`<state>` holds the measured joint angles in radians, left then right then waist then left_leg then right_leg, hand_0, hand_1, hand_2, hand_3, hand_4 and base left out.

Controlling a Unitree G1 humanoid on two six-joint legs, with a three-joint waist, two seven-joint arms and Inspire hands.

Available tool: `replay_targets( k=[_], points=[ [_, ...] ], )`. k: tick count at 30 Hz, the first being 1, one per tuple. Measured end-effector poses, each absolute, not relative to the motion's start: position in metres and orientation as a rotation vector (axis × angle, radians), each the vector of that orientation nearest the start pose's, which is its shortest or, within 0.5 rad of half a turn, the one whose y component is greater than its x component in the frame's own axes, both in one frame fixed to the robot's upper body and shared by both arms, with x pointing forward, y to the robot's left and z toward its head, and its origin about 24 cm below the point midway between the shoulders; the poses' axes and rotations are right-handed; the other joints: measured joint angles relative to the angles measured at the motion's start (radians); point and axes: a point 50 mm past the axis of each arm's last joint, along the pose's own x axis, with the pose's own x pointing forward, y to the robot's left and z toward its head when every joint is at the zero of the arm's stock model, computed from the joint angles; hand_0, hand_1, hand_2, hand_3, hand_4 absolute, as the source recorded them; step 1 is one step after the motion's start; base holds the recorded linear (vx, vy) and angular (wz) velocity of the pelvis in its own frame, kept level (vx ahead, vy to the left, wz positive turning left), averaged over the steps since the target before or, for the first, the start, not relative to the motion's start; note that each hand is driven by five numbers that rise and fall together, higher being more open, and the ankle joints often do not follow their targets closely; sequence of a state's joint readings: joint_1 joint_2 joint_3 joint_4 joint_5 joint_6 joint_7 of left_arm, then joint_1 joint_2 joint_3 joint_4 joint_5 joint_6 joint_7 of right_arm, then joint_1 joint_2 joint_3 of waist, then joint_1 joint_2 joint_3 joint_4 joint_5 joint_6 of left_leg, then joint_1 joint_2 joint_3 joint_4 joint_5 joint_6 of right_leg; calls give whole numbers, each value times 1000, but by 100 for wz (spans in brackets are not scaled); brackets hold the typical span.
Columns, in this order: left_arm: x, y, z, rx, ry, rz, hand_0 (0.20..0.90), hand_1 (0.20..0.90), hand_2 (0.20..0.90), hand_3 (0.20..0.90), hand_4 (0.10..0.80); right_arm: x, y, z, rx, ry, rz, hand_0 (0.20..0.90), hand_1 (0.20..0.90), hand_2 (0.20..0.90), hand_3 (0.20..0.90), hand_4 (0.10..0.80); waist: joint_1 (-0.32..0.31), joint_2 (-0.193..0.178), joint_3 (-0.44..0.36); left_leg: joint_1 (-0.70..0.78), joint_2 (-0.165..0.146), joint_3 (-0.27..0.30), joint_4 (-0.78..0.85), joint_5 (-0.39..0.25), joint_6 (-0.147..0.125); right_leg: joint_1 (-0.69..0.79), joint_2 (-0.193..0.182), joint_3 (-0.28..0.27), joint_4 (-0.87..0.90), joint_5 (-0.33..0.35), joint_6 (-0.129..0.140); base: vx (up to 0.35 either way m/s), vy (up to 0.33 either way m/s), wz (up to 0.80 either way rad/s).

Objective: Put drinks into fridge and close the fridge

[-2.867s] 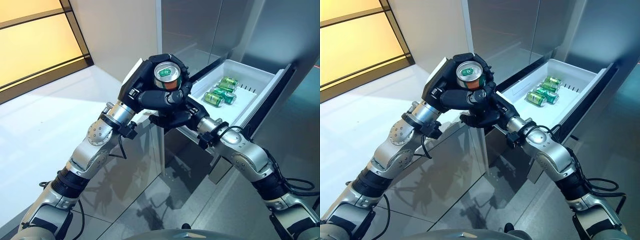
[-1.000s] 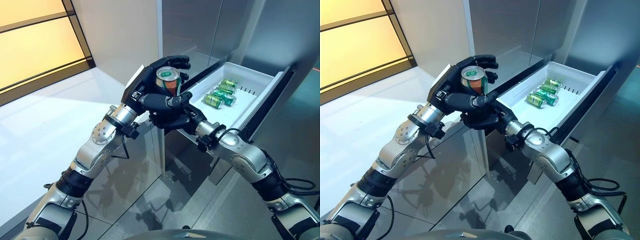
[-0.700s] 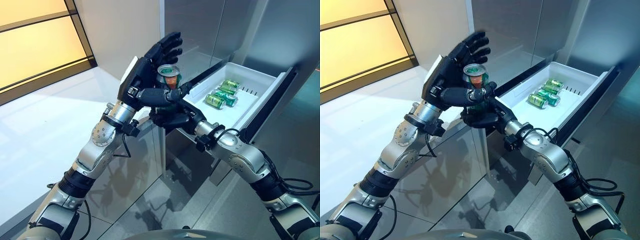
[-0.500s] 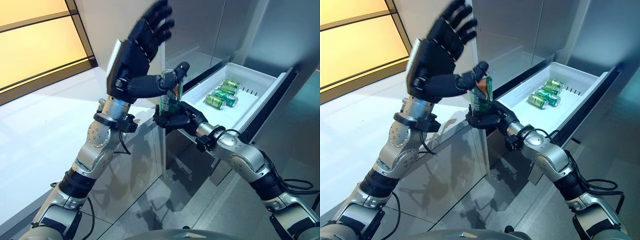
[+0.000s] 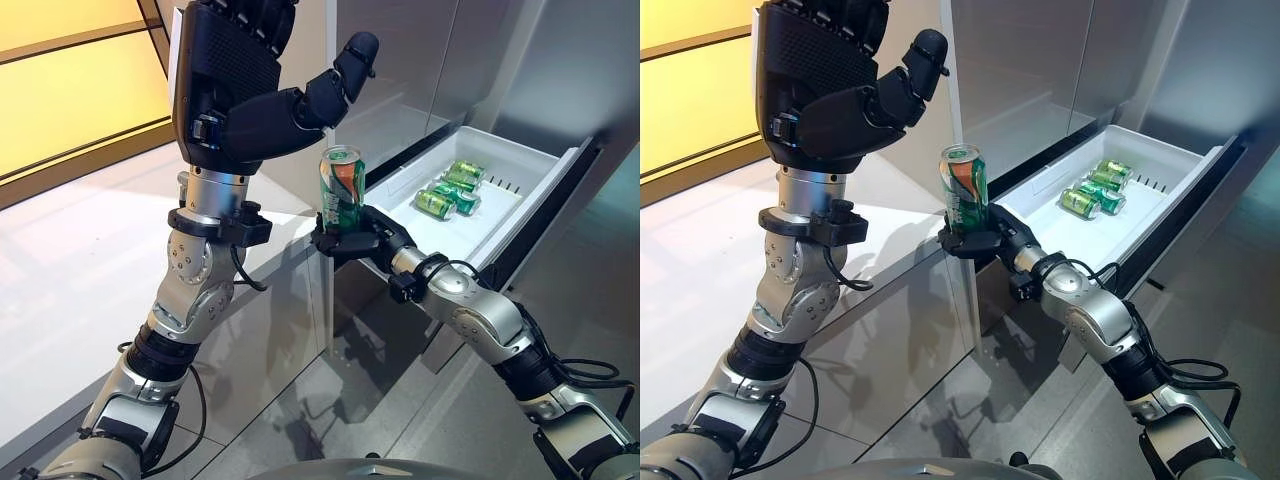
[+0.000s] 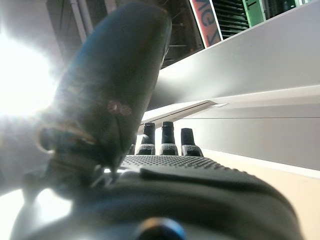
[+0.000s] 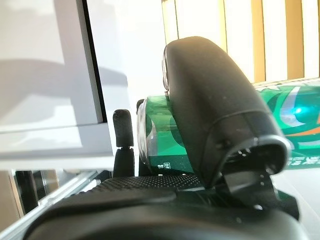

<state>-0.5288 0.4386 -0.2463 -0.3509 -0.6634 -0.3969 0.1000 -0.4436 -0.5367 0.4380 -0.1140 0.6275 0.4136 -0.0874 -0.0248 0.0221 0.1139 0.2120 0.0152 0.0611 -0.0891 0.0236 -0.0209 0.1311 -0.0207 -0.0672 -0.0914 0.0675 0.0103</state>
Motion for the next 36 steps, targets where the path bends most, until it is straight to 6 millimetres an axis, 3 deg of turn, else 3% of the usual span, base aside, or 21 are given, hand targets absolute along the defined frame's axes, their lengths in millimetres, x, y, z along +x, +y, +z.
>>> replay_targets(
  k=[6, 12, 17, 18, 22, 25, 28, 31, 36],
  points=[
    [242, 130, 272, -518, -1008, -586, 900, 900, 900, 900, 800, 309, -144, 133, -200, 21, 281, 300, 300, 300, 200, 100, 3, -5, 3, -9, -2, -15, 0, 1, 1, -2, 1, 3, 0, -1, 1, -4, -1, 7],
    [247, 124, 241, -605, -789, -691, 900, 900, 900, 900, 800, 322, -202, 152, -216, -81, -13, 300, 300, 300, 200, 100, 23, -19, 11, -11, -2, -20, 0, 1, 1, -2, 0, 1, 0, -1, 1, -2, -1, 2],
    [252, 118, 218, -647, -621, -780, 900, 900, 900, 900, 800, 325, -245, 148, -300, -25, -171, 300, 300, 300, 200, 100, 26, -21, 13, -17, -3, -37, 0, 2, 2, -1, -2, -8, 0, -3, 4, -2, -9, 8],
    [252, 112, 208, -675, -548, -835, 900, 900, 900, 900, 800, 327, -263, 141, -334, 25, -239, 300, 300, 300, 200, 100, 27, -22, 14, -19, -2, -40, 0, 3, 1, -1, -2, -17, 0, -3, 5, 6, -13, 14],
    [252, 91, 182, -735, -354, -957, 900, 900, 900, 900, 800, 333, -293, 128, -344, 130, -350, 300, 300, 300, 200, 100, 38, -20, 30, -30, -4, -56, 0, 9, 2, 0, -4, -32, 0, -5, 7, 15, -8, 14],
    [246, 77, 147, -786, -118, -987, 900, 900, 900, 900, 800, 333, -310, 127, -361, 171, -408, 300, 300, 300, 200, 100, 51, -6, 54, -31, -6, -72, 0, 15, 2, 2, -7, -46, 0, -5, 7, 51, -4, 14],
    [244, 80, 100, -828, 96, -883, 900, 900, 900, 900, 800, 338, -315, 125, -374, 203, -418, 300, 300, 300, 200, 100, 52, 12, 66, -29, -5, -87, 0, 18, 1, 13, -9, -60, 0, -5, 7, 39, -3, 15],
    [239, 93, 61, -822, 252, -766, 900, 900, 900, 900, 800, 345, -319, 135, -379, 203, -427, 300, 300, 300, 200, 100, 58, 24, 84, -30, -5, -95, 0, 24, -1, 14, -10, -76, -1, -5, 7, 30, 2, 13],
    [214, 132, -7, -573, 514, -627, 900, 900, 900, 900, 800, 352, -340, 156, -458, 234, -472, 300, 300, 300, 200, 100, 95, 38, 97, -40, -5, -120, 0, 34, -3, 16, -11, -86, -1, -6, 7, 49, -9, 16]
  ],
)
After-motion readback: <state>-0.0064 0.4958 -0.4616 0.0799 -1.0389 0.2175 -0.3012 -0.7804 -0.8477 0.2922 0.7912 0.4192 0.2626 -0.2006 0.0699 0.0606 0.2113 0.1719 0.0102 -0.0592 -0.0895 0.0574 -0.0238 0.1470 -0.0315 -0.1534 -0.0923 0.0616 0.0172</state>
